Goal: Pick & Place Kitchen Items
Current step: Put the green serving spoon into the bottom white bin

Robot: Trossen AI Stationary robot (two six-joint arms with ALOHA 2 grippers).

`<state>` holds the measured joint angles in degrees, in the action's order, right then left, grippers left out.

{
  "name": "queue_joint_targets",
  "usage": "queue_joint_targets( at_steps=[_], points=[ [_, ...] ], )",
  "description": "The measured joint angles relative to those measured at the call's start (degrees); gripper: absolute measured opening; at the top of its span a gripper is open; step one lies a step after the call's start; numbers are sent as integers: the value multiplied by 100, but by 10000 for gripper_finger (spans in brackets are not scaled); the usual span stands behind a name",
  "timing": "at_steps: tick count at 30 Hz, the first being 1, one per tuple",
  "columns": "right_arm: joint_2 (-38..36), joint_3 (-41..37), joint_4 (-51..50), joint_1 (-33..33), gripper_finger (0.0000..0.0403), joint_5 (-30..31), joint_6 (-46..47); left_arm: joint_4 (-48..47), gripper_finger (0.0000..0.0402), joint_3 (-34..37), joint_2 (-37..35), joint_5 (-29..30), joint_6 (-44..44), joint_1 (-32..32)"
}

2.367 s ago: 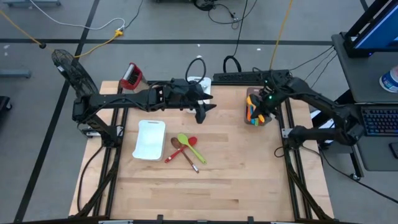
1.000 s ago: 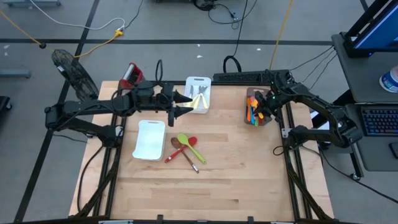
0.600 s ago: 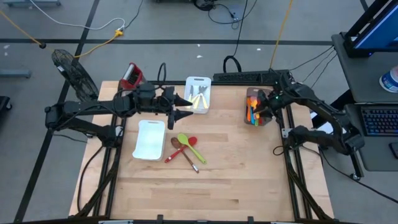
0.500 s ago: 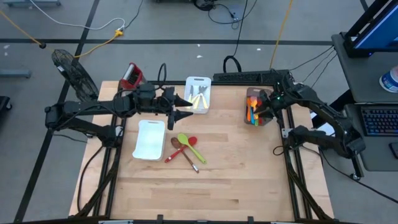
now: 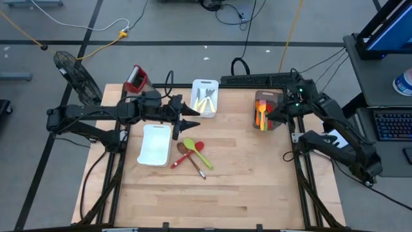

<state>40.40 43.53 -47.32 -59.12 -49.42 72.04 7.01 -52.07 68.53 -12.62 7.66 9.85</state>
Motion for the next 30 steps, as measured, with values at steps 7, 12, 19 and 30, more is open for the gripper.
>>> queue_joint_targets(
  at_steps=[7,12,19,30],
  points=[
    [-426,2,1499,641,58,318,-322,0,214,-2,0,15,41,-87],
    [-437,2,2958,1098,54,312,-884,3,214,-2,2,65,215,-163],
    [-422,2,4280,1883,54,314,-2116,57,214,-4,2,150,1130,-393],
    [108,4,5056,3762,54,1083,-3632,243,214,-11,2,1084,1417,-899]
  ],
)
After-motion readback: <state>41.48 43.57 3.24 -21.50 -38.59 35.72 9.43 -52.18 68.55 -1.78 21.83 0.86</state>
